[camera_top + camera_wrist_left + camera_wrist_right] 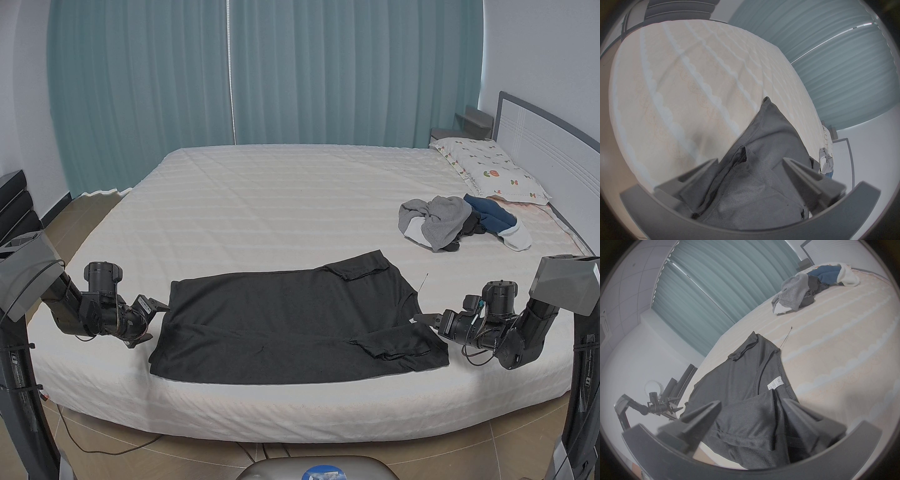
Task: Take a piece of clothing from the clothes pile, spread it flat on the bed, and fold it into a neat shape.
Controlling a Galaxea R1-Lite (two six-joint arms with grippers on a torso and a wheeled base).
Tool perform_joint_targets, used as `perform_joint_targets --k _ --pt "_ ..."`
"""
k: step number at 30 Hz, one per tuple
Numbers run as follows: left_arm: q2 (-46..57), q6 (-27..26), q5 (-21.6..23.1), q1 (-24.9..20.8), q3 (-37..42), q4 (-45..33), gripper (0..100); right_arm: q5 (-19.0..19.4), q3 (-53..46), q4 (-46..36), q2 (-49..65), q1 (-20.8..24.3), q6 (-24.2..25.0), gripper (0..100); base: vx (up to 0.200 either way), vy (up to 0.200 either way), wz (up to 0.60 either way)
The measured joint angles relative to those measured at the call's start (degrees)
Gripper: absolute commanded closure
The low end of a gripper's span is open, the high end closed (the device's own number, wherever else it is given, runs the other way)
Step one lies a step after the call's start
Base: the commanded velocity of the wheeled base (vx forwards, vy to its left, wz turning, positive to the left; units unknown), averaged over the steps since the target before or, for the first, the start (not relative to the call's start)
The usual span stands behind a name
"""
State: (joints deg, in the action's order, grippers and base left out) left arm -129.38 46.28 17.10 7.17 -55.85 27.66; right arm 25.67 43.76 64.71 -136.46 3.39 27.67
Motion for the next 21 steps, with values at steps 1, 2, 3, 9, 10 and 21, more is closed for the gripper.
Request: perform_joint_targets --k 1,2,3,9,10,21 --pt "-0.11 0.00 -0.02 -0.04 -0.05 0.00 0 0.00 0.04 0.21 -0.04 0.00 0.71 0 0.000 0.000 0.00" --pt "-0.17 0.00 -0.06 -0.10 -0.05 -0.02 0 0.02 0.04 0.49 -0.01 0.00 1.74 0 0.000 0.000 0.00" --pt "-0.22 0.00 -0.11 -0.15 -0.07 -0.05 0 0.00 0.06 0.88 -0.01 -0.04 2.67 0 0.000 0.000 0.00" --pt "-0.11 0.12 0.09 0.33 0.23 -0.10 0 -0.02 -1.66 6.21 0.90 -0.61 12.18 0 0.000 0.000 0.00" --pt "0.05 0.20 0.20 0.55 0.33 -0.10 0 0.00 -2.23 6.81 1.07 -0.69 13.90 0 0.000 0.000 0.00" --pt "1.68 6.44 1.65 2.26 0.83 -0.05 0 0.33 -10.52 21.19 0.35 -0.83 28.65 0 0.073 0.000 0.00"
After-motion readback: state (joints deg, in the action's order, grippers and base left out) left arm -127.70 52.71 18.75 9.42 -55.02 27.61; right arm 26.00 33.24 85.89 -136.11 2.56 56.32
